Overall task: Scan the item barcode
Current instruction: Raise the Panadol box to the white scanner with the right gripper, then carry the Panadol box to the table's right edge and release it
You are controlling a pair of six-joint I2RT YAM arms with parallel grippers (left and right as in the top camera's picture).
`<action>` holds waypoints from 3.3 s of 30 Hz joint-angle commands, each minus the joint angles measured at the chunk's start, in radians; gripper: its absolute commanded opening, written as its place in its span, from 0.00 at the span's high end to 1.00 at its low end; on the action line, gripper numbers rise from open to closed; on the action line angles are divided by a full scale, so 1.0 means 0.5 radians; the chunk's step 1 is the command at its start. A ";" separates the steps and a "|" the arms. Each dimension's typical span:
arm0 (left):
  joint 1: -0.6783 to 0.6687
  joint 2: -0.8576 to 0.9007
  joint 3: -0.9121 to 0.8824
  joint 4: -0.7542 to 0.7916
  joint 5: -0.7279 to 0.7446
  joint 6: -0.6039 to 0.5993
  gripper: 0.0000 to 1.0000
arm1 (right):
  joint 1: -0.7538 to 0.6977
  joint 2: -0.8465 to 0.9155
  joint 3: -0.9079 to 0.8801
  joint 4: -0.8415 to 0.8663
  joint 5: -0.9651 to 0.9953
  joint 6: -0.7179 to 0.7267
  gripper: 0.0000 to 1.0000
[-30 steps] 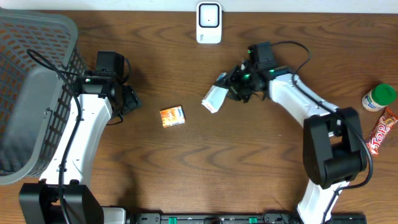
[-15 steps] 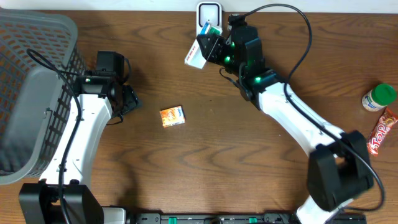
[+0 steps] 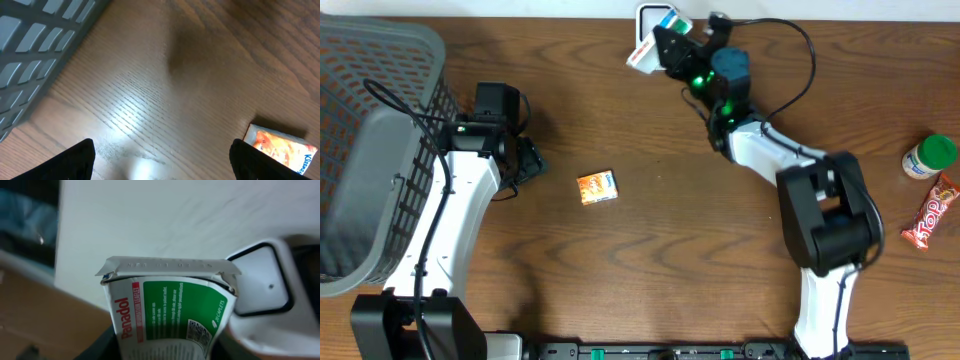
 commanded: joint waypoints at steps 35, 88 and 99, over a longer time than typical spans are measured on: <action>0.007 -0.001 -0.015 -0.003 -0.026 0.006 0.14 | -0.269 0.433 1.223 -1.061 -0.771 0.122 0.87; 0.007 -0.001 -0.015 -0.003 -0.026 0.006 0.14 | -1.550 -0.782 -0.372 -3.078 1.216 -0.672 0.24; 0.007 -0.001 -0.015 -0.003 -0.026 0.006 0.14 | -1.398 -0.953 -0.095 -3.313 0.595 -0.697 0.01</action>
